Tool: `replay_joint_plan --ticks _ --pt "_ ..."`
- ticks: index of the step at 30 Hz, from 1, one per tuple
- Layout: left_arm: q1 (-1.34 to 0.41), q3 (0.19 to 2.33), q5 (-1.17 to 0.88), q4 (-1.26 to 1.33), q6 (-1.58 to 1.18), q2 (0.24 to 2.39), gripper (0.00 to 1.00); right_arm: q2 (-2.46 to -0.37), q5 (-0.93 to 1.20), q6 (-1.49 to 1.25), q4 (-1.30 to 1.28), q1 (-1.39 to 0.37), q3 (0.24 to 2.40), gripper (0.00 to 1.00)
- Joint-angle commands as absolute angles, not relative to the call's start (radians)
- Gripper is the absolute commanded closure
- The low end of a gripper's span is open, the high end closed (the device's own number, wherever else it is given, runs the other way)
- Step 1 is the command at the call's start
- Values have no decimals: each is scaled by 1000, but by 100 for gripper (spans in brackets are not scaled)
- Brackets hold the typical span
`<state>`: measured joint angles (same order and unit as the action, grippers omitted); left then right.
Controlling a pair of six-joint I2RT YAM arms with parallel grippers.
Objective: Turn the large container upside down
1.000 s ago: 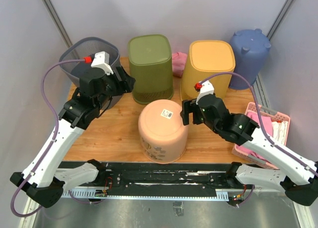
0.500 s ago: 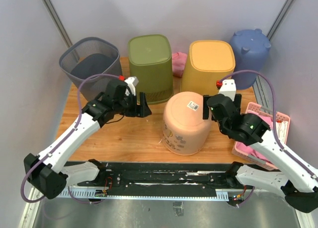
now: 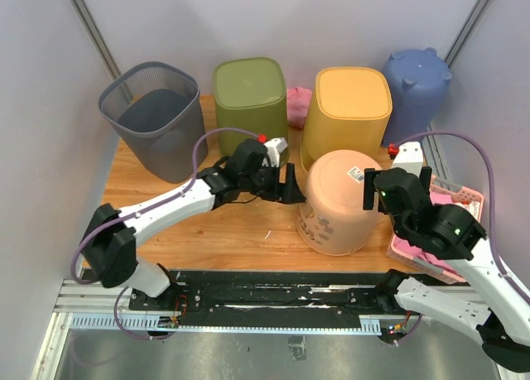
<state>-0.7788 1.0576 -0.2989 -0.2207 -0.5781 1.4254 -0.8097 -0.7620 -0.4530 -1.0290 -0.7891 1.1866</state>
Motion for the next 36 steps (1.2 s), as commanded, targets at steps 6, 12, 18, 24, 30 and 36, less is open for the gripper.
replay_joint_plan --ticks 6,12,18,24,30,36 --pt "-806 1345 -7 -518 -407 1409 10 -736 -748 -399 -967 -775 1204 16" --pt "-578 1480 152 -715 -336 1276 1 -724 -721 -349 -866 -775 1165 16" --pt "-322 1588 276 -793 -390 1243 1 -732 -683 -325 -807 -776 1148 16" --pt "-136 1688 361 -866 -421 1284 1 -730 -679 -304 -791 -775 1138 16" --pt "180 1533 218 -769 -486 1231 4 -735 -673 -283 -772 -775 1119 15" --pt "211 1422 149 -666 -536 1242 13 -749 -660 -266 -763 -775 1116 15"
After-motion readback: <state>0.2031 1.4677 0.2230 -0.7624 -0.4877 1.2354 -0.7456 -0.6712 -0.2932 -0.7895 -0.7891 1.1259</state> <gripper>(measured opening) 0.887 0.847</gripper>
